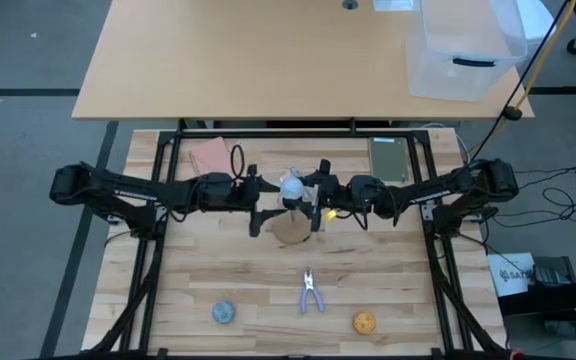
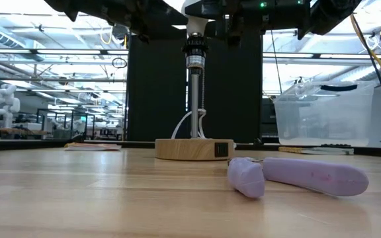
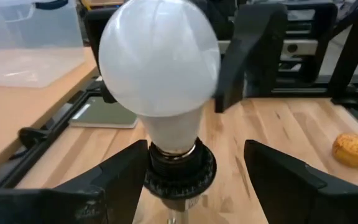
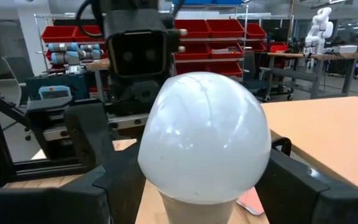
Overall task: Screw lightbulb
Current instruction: Insert the lightbulb on the lamp
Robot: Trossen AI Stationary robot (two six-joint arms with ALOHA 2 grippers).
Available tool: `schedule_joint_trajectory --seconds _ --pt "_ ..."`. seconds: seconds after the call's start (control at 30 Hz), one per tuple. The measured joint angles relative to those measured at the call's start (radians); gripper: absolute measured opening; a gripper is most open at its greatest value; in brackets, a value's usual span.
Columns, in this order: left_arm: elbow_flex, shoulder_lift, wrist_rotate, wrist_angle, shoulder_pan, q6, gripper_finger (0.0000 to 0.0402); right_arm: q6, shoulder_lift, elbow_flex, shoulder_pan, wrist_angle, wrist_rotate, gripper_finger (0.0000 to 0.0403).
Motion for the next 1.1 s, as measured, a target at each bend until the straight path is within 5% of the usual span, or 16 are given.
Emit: schedule_joint_trajectory --seconds 0.33,1.1 --pt "0.000 -0.007 -0.094 0.002 -0.016 0.030 0.0273 0.026 -0.001 0.000 0.013 -0.016 0.015 0.0254" --pt "0.000 -0.005 -0.096 0.042 0.038 0.015 0.0273 0.024 0.000 -0.002 0.020 -0.029 0.017 0.0254"
